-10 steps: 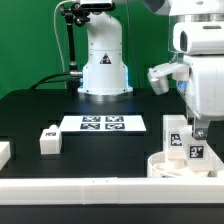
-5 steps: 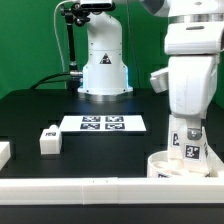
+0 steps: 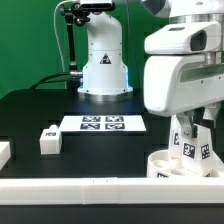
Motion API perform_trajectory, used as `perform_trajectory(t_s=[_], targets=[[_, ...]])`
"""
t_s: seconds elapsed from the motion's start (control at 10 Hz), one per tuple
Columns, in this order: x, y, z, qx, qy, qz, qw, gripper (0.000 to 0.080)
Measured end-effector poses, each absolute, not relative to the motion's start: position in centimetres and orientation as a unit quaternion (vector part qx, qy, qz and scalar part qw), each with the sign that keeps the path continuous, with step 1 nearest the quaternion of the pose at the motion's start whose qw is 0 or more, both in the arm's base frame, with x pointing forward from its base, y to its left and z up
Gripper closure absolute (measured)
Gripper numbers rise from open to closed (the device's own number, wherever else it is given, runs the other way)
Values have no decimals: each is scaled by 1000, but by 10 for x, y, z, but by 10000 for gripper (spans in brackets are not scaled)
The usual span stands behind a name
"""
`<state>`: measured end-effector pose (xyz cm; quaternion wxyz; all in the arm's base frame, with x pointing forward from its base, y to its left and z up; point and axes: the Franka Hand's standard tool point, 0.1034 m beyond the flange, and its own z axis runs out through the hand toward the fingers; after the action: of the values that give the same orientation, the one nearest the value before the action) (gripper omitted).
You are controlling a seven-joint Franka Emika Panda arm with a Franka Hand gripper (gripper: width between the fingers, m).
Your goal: Assemble stool
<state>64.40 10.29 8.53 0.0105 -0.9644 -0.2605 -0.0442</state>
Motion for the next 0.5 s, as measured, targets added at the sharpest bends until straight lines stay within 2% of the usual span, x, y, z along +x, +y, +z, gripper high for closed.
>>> perform_trajectory(t_s=[0.5], targets=[[644,102,85,-992,-116,-42,19,459]])
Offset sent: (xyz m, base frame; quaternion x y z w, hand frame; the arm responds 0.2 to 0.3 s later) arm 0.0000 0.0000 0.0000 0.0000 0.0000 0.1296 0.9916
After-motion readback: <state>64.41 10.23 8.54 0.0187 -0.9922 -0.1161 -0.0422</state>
